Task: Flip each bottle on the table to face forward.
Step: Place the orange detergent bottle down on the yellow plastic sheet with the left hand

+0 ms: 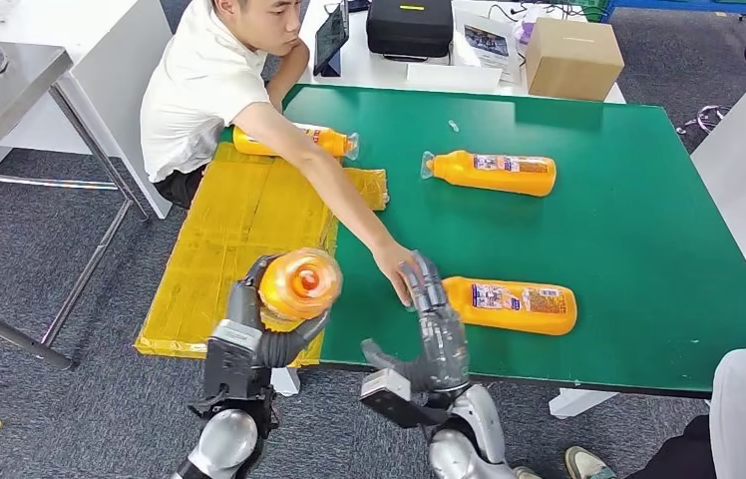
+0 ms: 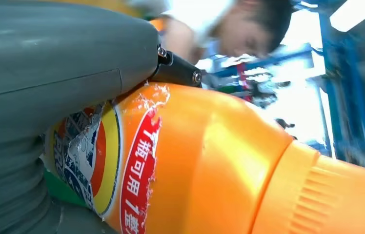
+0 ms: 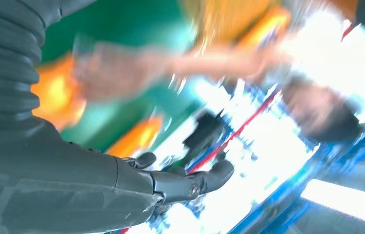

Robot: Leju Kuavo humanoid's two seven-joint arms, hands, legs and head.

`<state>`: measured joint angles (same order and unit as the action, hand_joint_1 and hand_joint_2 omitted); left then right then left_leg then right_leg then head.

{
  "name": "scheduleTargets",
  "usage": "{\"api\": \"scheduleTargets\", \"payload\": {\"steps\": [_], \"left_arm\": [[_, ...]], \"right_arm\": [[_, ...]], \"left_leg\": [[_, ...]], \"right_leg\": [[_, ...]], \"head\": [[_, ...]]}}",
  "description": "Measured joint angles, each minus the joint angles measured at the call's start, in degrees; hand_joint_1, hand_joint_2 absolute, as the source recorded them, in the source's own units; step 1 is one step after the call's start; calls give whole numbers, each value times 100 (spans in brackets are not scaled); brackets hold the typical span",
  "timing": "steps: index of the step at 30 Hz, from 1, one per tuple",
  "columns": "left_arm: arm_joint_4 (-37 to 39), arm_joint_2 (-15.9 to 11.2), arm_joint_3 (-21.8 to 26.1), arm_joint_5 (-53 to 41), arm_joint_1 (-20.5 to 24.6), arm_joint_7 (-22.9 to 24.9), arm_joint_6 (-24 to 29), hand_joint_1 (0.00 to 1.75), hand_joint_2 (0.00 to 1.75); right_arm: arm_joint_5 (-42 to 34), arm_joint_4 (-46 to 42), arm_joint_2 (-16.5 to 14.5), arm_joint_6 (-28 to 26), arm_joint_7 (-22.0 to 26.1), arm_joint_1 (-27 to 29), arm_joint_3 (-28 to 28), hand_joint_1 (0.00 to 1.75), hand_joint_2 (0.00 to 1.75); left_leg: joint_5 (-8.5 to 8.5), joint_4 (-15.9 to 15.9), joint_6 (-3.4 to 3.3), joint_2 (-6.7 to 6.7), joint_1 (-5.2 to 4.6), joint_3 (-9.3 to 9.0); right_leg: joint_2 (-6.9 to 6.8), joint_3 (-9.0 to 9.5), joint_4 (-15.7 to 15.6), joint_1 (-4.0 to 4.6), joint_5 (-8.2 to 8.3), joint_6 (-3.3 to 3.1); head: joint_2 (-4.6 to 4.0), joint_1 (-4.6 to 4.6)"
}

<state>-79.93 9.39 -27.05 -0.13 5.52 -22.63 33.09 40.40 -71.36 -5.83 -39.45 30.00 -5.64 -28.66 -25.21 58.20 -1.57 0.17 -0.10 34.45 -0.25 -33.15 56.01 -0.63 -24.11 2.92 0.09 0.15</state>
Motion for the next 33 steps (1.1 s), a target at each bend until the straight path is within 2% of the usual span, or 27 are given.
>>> {"api": "scheduleTargets", "payload": {"steps": [8,12,18,27,29,33], "left_arm": [[340,-6,330,-816,85,286,157,175,175],[640,-75,394,-2026,278,822,209,175,175],[1506,-227,461,-4248,824,1962,-127,175,175],[2108,-320,526,-4551,1190,2132,-220,175,175],[2216,-330,525,-4838,1274,2337,-409,175,175],[2655,-341,520,-5467,1615,2702,-1262,175,175]], "right_arm": [[234,-561,-57,-33,342,298,759,0,175],[106,-685,-51,-33,313,335,867,0,175],[-107,-762,-25,53,214,317,821,0,175],[-138,-776,-16,99,205,287,751,0,175],[-173,-776,-16,170,205,281,743,0,175],[-321,-776,-19,460,222,255,738,0,175]], "left_leg": [[0,0,0,0,-1,3],[2,0,2,0,0,2],[8,0,3,-1,0,3],[8,0,4,-2,0,8],[8,0,4,-3,0,10],[11,0,3,-4,0,9]], "right_leg": [[1,-4,0,0,2,3],[1,-4,0,0,1,2],[1,-2,5,0,3,2],[0,-7,6,0,3,2],[-1,-8,6,0,3,2],[-1,-8,6,0,3,2]], "head": [[0,-4],[0,-4],[0,-3],[0,-4],[0,-3],[0,-3]]}}
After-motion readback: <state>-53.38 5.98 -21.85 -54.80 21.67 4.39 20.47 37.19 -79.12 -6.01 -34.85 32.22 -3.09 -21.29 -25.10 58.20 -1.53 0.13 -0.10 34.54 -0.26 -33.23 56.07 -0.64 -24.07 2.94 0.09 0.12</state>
